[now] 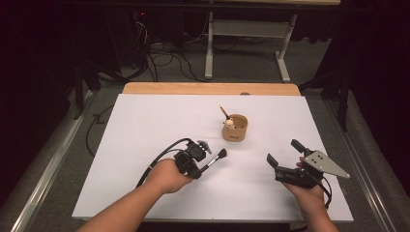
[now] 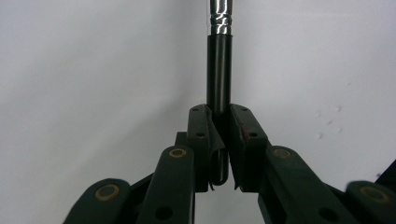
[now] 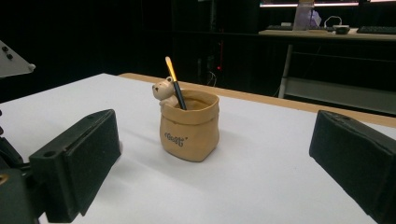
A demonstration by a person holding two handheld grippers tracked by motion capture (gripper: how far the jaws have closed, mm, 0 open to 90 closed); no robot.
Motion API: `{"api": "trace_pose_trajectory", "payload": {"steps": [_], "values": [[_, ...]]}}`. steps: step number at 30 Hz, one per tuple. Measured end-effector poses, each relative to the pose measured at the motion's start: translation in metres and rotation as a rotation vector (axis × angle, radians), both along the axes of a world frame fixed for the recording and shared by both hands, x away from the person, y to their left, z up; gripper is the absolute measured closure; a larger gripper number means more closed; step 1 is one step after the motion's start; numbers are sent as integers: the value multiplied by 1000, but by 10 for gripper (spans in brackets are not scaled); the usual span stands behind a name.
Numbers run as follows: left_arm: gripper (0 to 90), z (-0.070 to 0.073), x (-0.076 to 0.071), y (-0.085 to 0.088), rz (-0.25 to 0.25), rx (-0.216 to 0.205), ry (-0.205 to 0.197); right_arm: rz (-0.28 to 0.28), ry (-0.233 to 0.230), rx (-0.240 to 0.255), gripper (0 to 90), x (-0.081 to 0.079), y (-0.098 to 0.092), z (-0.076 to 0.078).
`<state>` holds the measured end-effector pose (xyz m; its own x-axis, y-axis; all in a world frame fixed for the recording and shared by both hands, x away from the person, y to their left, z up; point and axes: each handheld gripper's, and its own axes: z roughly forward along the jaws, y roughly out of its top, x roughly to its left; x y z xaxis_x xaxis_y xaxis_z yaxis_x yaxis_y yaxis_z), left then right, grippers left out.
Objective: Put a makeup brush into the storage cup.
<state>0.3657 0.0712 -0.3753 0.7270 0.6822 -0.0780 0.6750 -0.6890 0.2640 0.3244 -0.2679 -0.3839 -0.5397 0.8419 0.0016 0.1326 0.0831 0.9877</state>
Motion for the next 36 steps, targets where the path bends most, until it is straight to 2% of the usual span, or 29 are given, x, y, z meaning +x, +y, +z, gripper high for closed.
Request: {"api": "trace_pose_trajectory", "payload": {"steps": [6,14,24,31,32,36], "values": [[795,-2,0,20,39,11,11,0,-4,-2,36,0,0,0],[795,-4,0,41,83,-8,7,0,1,-7,36,0,1,0],[795,-8,0,56,125,-54,6,2,1,-11,36,1,1,-1],[795,-3,1,65,150,-113,-22,1,-5,-9,36,1,1,-1],[795,-1,1,66,147,-132,-35,-1,-3,-4,36,0,2,-1],[795,1,1,69,149,-160,-65,-4,-7,0,36,-2,2,1]]}}
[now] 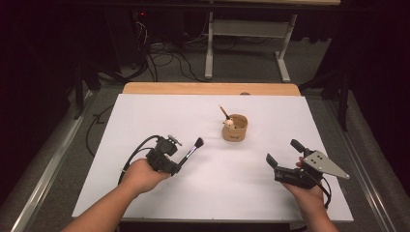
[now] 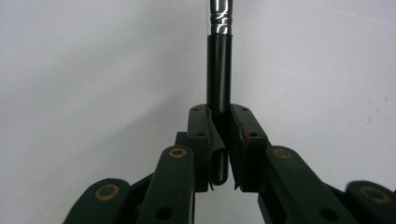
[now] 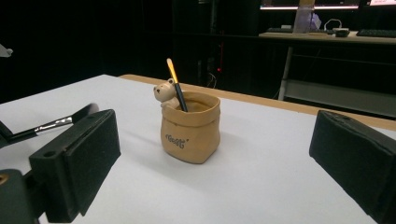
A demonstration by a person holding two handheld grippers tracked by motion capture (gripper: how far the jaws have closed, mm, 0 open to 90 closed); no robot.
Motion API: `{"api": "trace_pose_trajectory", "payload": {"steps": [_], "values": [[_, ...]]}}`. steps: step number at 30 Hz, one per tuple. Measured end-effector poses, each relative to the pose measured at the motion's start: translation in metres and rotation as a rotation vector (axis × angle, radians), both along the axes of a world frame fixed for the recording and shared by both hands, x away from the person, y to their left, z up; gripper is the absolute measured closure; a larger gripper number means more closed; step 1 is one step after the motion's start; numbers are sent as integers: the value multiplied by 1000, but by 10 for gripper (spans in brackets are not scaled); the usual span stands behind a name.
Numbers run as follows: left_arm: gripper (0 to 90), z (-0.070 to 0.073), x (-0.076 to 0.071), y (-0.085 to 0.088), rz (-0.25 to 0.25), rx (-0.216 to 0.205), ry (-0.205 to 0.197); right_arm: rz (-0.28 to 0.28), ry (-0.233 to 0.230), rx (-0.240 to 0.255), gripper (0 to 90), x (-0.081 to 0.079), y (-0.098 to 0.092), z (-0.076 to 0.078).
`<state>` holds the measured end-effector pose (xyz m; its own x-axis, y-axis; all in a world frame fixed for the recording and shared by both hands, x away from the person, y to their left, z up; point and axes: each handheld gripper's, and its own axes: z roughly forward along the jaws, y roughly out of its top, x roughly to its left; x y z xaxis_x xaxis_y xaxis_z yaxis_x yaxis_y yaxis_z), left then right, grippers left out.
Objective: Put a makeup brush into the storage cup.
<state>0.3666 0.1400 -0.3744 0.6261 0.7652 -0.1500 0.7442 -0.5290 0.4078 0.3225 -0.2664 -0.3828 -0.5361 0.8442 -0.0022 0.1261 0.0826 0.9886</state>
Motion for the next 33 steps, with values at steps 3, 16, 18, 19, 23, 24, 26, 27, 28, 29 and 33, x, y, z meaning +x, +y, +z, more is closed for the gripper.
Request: {"api": "trace_pose_trajectory", "payload": {"steps": [3,16,18,19,23,24,26,27,28,29,33], "values": [[795,1,0,2,11,-27,-24,0,-11,0,36,0,-1,1],[795,-6,6,14,72,-121,-87,-3,-6,-4,36,1,0,-1],[795,-8,7,15,82,-130,-95,-1,-8,-5,36,0,0,0],[795,-9,7,16,84,-133,-99,2,-7,-2,36,0,0,0],[794,-13,6,17,65,-171,-132,-3,5,-5,36,1,0,-1],[795,-15,5,17,69,-184,-138,-3,11,0,35,0,1,-2],[795,-17,5,18,70,-202,-149,1,-3,-9,36,1,0,-2],[794,-19,5,18,73,-204,-159,0,-4,-12,36,1,1,-1],[795,-20,4,19,78,-212,-167,0,-4,-12,36,1,1,-1],[795,-21,4,20,80,-222,-177,-1,-4,-13,36,1,0,-1],[794,-23,0,21,89,-249,-248,-3,-9,-10,35,0,0,-1]]}}
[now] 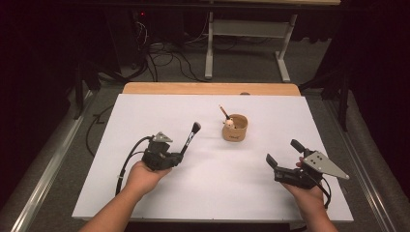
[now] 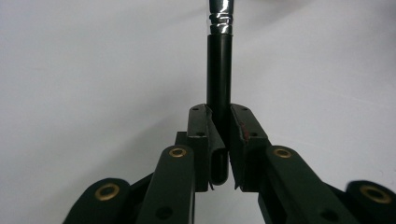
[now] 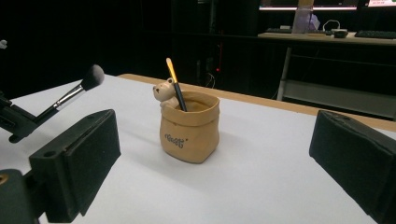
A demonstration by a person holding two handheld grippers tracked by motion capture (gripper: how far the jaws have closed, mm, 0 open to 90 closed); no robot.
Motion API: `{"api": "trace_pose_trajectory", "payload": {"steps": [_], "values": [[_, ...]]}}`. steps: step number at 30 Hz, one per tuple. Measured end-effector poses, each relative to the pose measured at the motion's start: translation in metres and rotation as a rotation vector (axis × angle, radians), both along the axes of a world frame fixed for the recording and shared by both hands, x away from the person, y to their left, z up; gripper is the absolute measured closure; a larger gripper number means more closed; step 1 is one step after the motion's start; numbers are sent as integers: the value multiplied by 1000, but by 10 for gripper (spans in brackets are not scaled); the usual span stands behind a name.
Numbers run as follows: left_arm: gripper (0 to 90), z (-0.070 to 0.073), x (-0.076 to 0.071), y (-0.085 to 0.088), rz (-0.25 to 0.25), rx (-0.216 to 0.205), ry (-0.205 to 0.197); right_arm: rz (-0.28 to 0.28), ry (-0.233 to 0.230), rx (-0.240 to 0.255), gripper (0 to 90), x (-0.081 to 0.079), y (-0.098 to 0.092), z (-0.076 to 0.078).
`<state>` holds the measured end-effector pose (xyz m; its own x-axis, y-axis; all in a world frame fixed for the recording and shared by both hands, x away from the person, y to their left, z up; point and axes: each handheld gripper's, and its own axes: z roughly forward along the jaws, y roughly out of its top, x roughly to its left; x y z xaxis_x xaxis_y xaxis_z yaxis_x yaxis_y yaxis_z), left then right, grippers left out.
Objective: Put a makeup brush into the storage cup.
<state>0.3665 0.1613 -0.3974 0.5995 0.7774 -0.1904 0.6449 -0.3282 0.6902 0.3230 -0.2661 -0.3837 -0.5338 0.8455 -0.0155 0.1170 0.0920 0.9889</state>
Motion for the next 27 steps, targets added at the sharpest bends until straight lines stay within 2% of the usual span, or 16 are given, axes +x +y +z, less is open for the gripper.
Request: {"api": "trace_pose_trajectory", "payload": {"steps": [2,4,8,14,19,27], "values": [[795,-1,-2,1,15,-22,-28,2,2,-2,36,0,0,0],[794,-3,-3,2,31,-25,-46,2,8,-3,35,0,0,0],[795,-8,-4,3,47,-42,-67,-1,4,0,36,0,0,0],[795,-11,-6,3,42,-83,-99,2,8,0,36,0,1,0],[794,-17,-8,2,44,-100,-120,-1,11,1,36,0,1,-1],[794,-24,-11,9,60,-173,-169,2,1,-2,36,1,1,-2]]}}
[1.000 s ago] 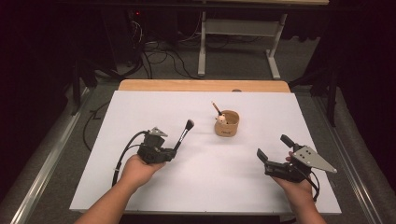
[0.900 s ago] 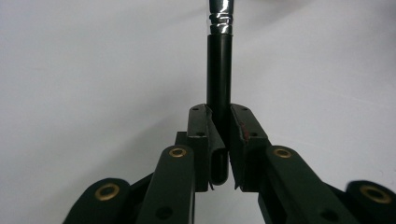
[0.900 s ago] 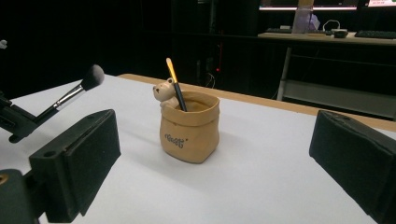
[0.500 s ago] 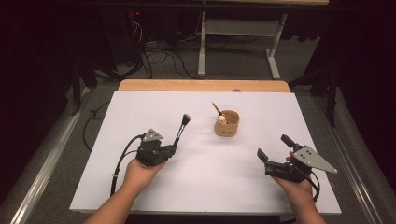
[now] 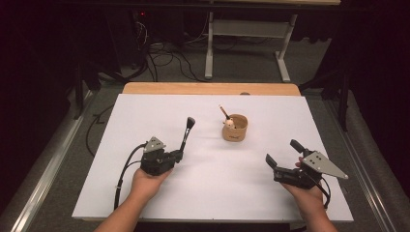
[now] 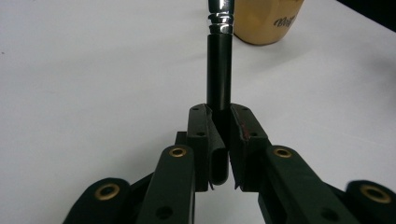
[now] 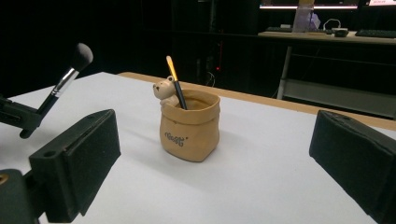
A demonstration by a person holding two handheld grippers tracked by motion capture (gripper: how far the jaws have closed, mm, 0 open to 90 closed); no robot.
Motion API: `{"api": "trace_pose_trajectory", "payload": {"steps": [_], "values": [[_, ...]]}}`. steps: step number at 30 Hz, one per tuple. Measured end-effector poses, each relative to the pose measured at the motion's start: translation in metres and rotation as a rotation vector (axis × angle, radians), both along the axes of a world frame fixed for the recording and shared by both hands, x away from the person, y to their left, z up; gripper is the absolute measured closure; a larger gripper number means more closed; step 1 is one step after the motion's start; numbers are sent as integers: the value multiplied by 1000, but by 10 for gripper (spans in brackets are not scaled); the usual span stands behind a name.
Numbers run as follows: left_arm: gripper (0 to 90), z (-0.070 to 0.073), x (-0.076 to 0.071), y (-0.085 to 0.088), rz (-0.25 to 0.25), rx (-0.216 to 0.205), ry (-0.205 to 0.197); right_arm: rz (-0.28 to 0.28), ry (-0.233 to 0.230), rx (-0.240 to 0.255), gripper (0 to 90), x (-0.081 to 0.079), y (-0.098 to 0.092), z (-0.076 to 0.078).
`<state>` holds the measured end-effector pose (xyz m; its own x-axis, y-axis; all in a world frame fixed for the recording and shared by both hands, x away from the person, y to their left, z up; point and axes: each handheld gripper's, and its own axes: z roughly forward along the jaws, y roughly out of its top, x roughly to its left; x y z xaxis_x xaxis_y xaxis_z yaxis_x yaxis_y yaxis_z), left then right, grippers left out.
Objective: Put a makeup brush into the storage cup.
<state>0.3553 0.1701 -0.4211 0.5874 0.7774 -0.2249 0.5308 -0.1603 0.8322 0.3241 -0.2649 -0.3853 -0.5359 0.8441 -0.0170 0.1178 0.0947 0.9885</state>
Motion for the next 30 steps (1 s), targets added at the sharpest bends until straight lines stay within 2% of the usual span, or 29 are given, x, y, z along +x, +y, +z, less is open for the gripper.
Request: {"api": "trace_pose_trajectory", "payload": {"steps": [2,7,16,19,30], "values": [[795,-3,0,0,0,-9,11,2,6,0,36,0,0,0],[795,-8,-2,3,10,-30,-6,-1,11,-6,35,0,0,-1],[795,-7,-9,7,16,-72,-57,5,11,-4,36,-1,2,-1],[795,-5,-13,7,15,-75,-86,9,6,-11,36,0,2,-1],[795,-2,-19,13,21,-121,-152,1,25,-27,36,2,10,-4]]}}
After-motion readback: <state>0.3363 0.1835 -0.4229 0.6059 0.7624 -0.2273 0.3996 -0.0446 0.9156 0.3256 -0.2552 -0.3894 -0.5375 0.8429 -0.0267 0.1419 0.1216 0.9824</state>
